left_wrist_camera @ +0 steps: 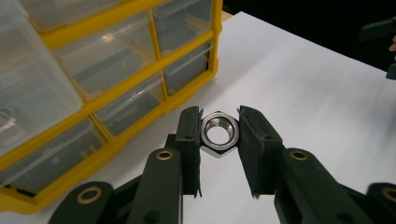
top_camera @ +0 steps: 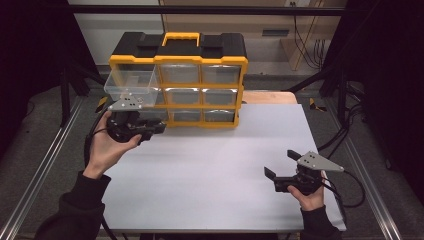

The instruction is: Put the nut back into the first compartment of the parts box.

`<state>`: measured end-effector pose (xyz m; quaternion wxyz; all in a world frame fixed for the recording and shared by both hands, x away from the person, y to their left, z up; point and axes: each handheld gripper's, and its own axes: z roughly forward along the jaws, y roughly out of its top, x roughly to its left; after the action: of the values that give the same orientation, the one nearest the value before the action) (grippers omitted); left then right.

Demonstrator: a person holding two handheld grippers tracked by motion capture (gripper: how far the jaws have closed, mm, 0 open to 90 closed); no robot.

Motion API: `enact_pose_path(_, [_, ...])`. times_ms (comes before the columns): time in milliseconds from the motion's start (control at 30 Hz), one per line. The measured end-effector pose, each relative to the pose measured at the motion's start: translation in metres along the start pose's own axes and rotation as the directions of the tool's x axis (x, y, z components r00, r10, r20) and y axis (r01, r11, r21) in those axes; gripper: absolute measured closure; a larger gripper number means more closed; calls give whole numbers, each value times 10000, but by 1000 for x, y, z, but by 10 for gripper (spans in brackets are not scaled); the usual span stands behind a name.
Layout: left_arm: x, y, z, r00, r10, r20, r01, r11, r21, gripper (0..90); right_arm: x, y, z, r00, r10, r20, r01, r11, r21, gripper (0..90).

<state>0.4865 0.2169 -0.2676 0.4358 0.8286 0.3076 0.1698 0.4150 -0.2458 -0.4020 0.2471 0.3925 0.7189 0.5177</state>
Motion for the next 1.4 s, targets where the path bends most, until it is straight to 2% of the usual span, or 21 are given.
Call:
enact_pose_path(533, [15, 28, -28, 9984, 8, -572, -25, 9996, -290, 694, 0, 0, 0, 10000, 18, -5, -18, 10000, -3, 5])
enact_pose_path(667, [21, 34, -32, 9968, 45, -796, -58, 9999, -162, 694, 0, 0, 0, 10000, 21, -12, -21, 10000, 12, 5])
enact_pose_path(900, [25, 46, -42, 9952, 87, -974, -126, 9991, -398, 694, -1, 0, -1, 10000, 25, -16, -25, 10000, -43, 5])
enact_pose_path(1000, [26, 51, -45, 9952, 72, -980, -120, 9987, -487, 694, -1, 0, -1, 10000, 29, 4, -29, 10000, -43, 5])
enact_pose_path(1167, [31, 61, -47, 9924, 141, -1222, -206, 9984, -521, 693, -1, 0, -1, 10000, 14, -18, -14, 10000, -56, 5])
enact_pose_path(1400, [40, 70, -45, 9872, 10, -1596, -63, 9994, -327, 694, -1, 1, -2, 10000, 47, -33, -47, 9999, -93, 5])
